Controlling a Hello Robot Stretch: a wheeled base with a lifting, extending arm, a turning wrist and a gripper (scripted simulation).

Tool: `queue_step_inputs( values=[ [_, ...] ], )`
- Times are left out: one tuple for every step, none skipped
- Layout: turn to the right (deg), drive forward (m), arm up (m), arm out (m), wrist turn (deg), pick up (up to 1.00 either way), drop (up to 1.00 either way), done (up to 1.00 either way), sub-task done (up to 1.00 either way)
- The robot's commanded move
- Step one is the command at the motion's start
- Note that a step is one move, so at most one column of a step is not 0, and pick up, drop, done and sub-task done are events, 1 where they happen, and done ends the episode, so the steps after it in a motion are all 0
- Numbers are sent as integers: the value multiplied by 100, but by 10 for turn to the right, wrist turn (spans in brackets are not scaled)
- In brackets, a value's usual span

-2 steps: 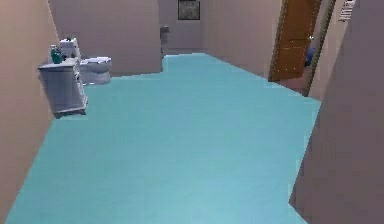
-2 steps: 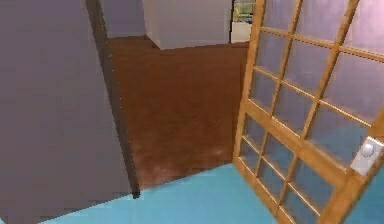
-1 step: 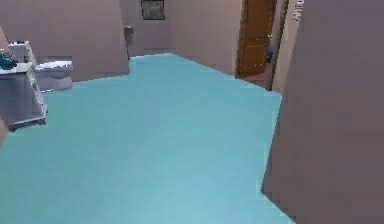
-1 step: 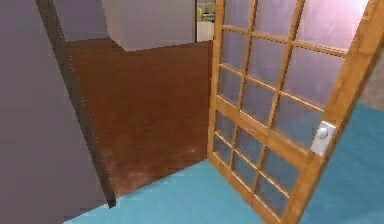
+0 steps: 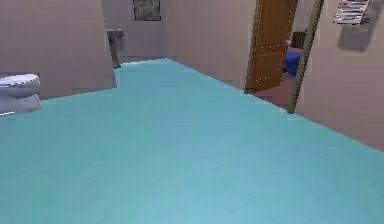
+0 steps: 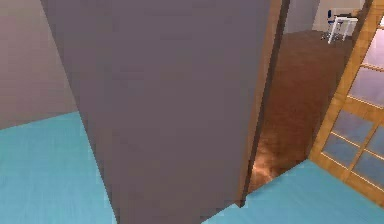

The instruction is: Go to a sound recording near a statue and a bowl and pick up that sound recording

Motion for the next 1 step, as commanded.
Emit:
queue_step_inputs(
  values=[
    [30, 0, 0, 0, 0, 0, 0, 0, 0]
  ],
)
